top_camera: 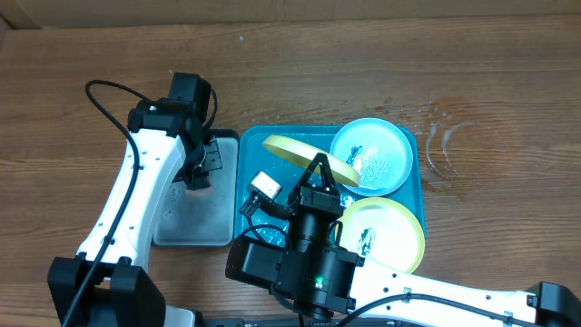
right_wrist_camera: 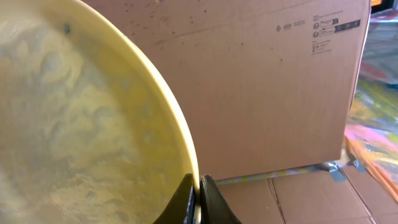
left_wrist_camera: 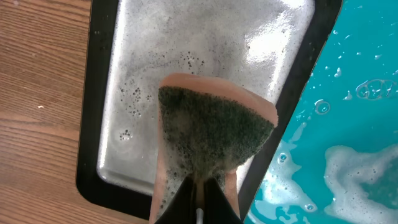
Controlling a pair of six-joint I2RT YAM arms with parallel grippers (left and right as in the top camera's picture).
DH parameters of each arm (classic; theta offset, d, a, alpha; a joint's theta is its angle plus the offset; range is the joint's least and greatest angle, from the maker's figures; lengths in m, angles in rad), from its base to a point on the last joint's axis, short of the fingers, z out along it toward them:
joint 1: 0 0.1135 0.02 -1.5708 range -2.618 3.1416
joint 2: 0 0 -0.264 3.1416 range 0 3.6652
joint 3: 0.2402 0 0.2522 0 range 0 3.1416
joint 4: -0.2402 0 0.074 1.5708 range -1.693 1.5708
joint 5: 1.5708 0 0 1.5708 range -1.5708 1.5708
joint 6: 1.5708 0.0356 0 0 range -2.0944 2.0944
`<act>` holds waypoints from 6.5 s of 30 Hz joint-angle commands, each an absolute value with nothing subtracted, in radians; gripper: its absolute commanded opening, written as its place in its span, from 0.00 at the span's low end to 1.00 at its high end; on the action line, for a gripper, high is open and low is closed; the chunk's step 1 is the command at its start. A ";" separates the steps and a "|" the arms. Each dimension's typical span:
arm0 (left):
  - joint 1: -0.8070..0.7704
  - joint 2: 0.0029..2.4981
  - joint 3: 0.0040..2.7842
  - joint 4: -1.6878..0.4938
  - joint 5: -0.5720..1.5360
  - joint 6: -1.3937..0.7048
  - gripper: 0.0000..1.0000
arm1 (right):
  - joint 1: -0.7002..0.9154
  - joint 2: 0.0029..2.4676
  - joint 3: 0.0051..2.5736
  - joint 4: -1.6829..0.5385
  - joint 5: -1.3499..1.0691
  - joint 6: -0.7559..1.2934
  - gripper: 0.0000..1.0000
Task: Clean dirty plates on tray and stack at the side
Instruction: 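Carry the yellow plate with the right gripper toward the table's right side, then lower the yellow plate onto the table right of the tray, release, then move the right gripper back and grip the light-blue plate's rim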
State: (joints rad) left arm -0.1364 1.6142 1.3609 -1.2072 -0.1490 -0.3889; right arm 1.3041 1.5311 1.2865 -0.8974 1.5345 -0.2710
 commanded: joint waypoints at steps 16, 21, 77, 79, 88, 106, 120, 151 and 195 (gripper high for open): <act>-0.129 1.616 1.355 -1.206 -0.141 -0.381 0.04 | 1.308 1.528 1.317 -0.836 1.554 -0.254 0.04; -0.130 1.616 1.355 -1.205 -0.141 -0.381 0.04 | 1.219 1.536 1.310 -0.873 1.185 -0.076 0.04; -0.131 1.616 1.355 -1.199 -0.121 -0.381 0.04 | -0.308 1.671 1.242 -0.955 0.153 0.697 0.04; -0.131 1.616 1.355 -1.195 -0.121 -0.381 0.04 | -0.374 1.703 1.242 -0.952 0.143 0.672 0.04; -0.131 1.616 1.355 -1.193 -0.121 -0.381 0.04 | -0.473 1.826 1.242 -0.924 0.102 0.672 0.04; -0.131 1.616 1.355 -1.191 -0.121 -0.381 0.04 | -0.178 1.571 1.320 -0.961 -0.067 0.338 0.42; -0.132 1.616 1.355 -1.190 -0.099 -0.381 0.04 | 0.031 1.667 1.214 -0.912 -0.136 0.231 0.49; -0.132 1.616 1.355 -1.191 -0.103 -0.376 0.04 | 0.056 1.961 1.197 -0.767 -0.243 0.239 0.04; -0.488 1.979 1.355 -0.788 -0.017 -0.456 0.04 | 0.387 1.862 1.047 -0.613 -0.227 0.483 0.04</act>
